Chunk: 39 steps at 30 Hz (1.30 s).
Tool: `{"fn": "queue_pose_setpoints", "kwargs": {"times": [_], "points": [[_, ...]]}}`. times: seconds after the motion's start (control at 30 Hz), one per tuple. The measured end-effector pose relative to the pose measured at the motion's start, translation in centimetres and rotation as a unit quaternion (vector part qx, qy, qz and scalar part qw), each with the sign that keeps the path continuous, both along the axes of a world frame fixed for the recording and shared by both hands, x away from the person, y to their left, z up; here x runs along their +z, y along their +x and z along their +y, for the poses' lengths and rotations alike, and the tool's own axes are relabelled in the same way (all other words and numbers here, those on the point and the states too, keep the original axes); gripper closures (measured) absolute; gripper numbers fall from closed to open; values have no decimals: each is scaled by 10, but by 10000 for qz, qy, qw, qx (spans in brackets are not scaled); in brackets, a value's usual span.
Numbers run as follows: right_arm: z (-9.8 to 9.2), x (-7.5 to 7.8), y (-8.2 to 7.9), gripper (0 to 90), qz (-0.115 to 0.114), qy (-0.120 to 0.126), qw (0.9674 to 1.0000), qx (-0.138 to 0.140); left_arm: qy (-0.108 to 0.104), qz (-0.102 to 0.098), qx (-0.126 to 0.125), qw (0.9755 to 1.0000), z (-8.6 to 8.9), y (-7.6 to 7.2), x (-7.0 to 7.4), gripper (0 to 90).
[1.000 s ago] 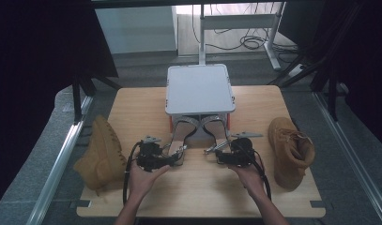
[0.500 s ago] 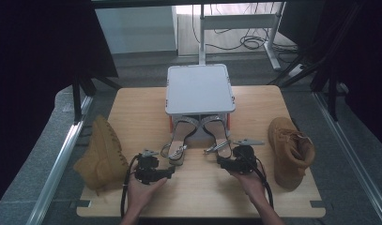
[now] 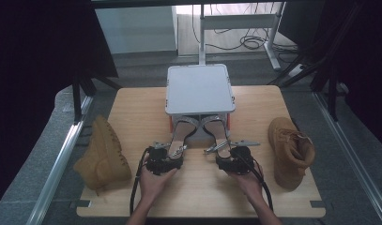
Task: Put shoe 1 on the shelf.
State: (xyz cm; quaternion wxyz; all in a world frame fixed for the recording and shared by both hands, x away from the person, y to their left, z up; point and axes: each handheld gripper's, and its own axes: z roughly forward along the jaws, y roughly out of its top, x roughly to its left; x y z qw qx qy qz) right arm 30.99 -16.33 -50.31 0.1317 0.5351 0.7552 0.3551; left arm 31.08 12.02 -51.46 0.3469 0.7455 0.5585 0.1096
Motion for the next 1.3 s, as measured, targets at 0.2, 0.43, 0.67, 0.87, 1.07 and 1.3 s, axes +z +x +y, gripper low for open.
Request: {"fn": "queue_pose_setpoints", "kwargs": {"times": [0.2,0.43,0.67,0.87,1.07,1.3], "points": [[3,-4,4,278,-4,-81,9999,-62,-125,70,71,9999,-3,9,-5,296],[7,-8,7,277,37,-158,9998,-68,-46,-46,115,9999,-8,9,-6,346],[7,-8,8,279,72,-166,9998,-84,81,-265,332,9991,-13,9,-6,374],[7,-7,8,280,78,-156,9998,-78,-99,-295,526,9981,-11,14,-4,392],[6,-7,8,282,84,-152,9998,-72,-154,-268,647,9974,-12,23,1,394],[6,-7,8,285,96,-135,9998,-73,-243,-220,756,9966,-13,33,4,396]]}}
